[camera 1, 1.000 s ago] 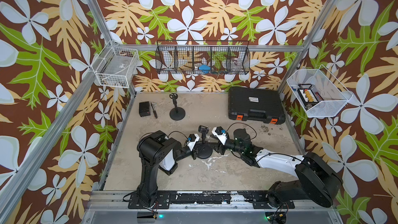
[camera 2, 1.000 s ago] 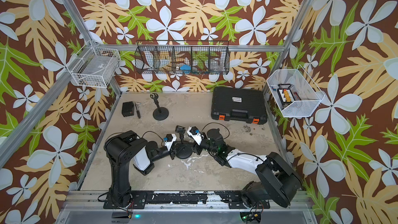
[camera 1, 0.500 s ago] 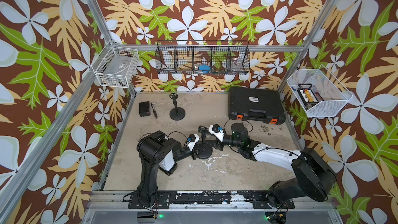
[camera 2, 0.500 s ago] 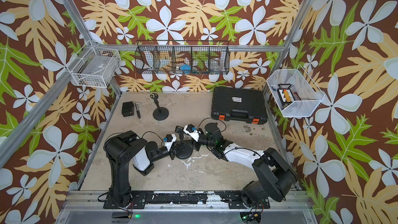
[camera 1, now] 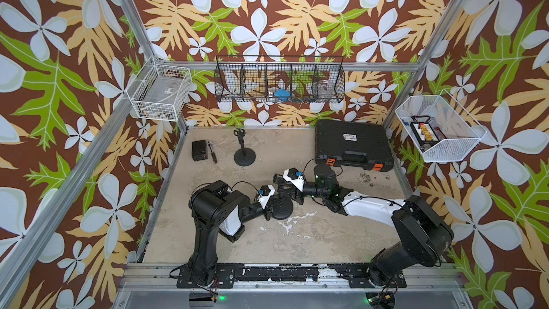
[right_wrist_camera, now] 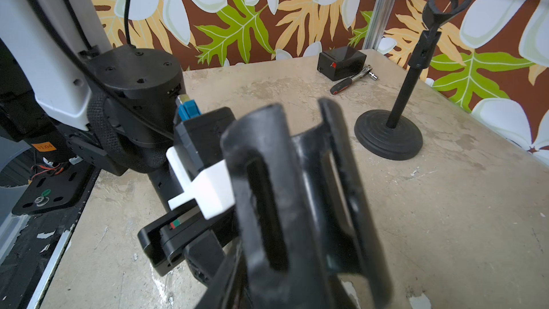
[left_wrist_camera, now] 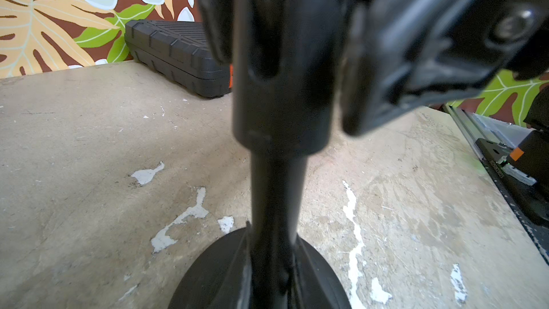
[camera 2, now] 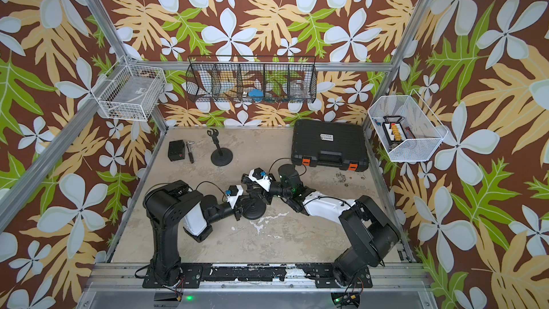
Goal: Assemble a microphone stand
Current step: Screw the microphone stand pole into the microphone stand base.
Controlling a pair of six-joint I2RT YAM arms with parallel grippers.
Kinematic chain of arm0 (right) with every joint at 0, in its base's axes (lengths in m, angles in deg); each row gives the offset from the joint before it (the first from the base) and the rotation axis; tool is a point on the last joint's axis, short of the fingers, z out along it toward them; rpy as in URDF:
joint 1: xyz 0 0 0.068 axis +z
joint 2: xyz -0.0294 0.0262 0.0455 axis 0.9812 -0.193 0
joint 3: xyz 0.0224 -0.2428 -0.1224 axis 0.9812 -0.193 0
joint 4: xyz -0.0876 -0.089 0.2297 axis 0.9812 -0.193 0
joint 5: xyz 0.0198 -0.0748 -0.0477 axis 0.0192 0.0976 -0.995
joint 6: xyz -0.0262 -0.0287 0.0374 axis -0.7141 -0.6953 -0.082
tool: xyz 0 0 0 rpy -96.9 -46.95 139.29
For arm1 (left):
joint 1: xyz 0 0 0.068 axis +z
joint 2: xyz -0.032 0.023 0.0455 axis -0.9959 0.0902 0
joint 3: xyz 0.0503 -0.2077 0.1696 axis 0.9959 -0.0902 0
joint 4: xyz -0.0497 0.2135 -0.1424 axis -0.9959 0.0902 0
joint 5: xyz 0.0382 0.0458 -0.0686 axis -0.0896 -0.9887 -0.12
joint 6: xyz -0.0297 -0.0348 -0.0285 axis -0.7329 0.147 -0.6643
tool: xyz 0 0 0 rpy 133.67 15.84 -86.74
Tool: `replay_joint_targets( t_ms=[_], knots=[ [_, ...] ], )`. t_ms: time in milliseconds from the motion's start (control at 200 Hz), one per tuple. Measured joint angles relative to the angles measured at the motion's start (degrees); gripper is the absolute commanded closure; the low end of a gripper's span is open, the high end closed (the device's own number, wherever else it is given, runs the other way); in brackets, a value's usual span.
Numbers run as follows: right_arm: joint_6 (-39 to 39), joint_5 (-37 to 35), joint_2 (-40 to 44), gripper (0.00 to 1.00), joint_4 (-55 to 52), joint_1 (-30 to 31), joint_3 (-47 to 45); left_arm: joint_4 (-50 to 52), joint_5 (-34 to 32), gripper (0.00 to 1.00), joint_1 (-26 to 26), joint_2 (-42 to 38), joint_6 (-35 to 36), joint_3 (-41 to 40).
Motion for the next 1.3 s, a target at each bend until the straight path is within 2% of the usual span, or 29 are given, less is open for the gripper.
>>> replay_joint_targets(
  t_ms=[145,265,310,430,581,721,791,976,1081,1176,1301],
  knots=[
    [3.5,0.8,-0.2,1.0,2.0,0.1,-0.8,0.0,0.0,0.85,0.0,-0.2,0.2,0.0],
    [6.6,-3.3,1.1,1.0,7.5,1.0,-4.7,0.0,0.4,0.83,0.0,-0.2,0.5,0.0],
    [7.9,-6.1,1.7,1.0,9.2,1.9,-6.1,0.0,0.7,0.78,0.0,-0.3,0.6,0.0],
    [9.9,-16.3,2.9,1.0,12.0,6.1,-8.3,0.3,0.8,0.57,0.0,-0.5,-0.3,-0.6],
    [14.1,-31.9,4.0,1.0,13.2,12.3,-9.8,1.1,1.0,0.53,-0.1,-1.7,-1.7,-1.0],
    [18.2,-46.5,4.1,1.0,13.0,17.7,-9.9,1.1,1.1,0.53,-0.1,-2.5,-2.6,-1.4],
    [20.0,-51.9,3.2,1.0,12.8,19.5,-9.1,1.2,1.1,0.56,-0.1,-2.5,-2.8,-1.2],
    [22.6,-57.9,2.0,1.0,11.9,21.0,-7.8,1.3,1.1,0.72,-0.1,-2.1,-3.5,-0.6],
    [22.8,-57.7,2.2,0.73,11.9,20.9,-8.0,1.3,0.3,0.81,0.0,-1.5,-3.8,-0.2],
    [22.4,-55.0,2.7,0.5,10.6,19.8,-8.1,0.7,0.7,0.83,0.0,-1.0,-2.7,0.0],
    [21.4,-46.5,4.0,0.37,7.6,16.3,-10.1,0.1,0.9,0.84,0.0,-0.5,-2.6,-0.2]
  ],
)
